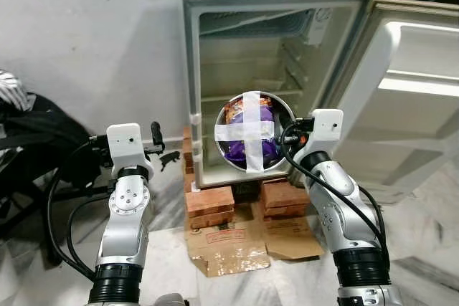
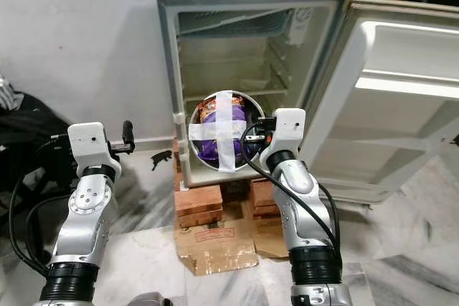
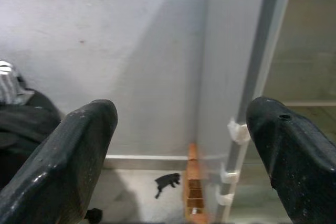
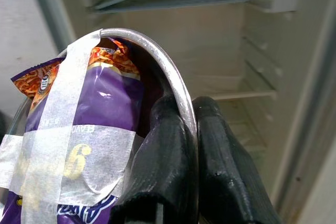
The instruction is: Restocking fridge
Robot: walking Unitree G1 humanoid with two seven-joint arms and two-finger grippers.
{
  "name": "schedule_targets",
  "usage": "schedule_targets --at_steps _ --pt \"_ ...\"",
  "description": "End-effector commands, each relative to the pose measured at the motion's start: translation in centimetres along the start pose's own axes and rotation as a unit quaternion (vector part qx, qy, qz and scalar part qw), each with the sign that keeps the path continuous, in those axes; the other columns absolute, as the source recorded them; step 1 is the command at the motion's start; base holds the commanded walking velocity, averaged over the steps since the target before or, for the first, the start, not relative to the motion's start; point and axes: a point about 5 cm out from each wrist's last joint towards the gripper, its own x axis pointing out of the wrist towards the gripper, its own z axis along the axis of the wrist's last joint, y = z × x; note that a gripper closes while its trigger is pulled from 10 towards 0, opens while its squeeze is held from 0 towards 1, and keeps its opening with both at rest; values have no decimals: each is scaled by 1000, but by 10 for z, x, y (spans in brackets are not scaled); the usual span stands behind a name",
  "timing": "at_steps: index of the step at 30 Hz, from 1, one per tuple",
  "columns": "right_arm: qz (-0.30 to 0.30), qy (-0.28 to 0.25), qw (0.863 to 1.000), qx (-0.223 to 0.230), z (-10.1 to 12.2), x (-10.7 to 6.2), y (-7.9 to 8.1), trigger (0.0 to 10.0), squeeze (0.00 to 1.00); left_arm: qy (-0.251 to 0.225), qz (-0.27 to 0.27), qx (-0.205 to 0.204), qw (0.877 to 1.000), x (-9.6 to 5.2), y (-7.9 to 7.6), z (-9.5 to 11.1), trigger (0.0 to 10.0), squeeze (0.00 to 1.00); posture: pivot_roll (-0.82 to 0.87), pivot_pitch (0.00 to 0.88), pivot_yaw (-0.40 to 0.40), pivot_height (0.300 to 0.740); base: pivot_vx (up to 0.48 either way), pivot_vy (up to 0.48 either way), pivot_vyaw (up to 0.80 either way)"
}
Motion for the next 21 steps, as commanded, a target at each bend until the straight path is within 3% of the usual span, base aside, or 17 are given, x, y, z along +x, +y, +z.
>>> schedule_targets --at_steps 1,17,21 --pt "-9 -13 1000 -8 8 4 -3 10000 0 6 -23 -7 1000 -1 -4 -1 10000 0 2 0 -27 740 424 0 0" --pt "-9 -16 1000 -12 7 4 -1 10000 0 12 -25 -10 1000 -3 -5 -3 10000 0 0 0 -25 740 355 0 0" --pt "21 -23 999 -41 9 3 6 10000 0 14 -19 -12 1000 -3 -4 -3 10000 0 -1 0 -25 740 350 0 0"
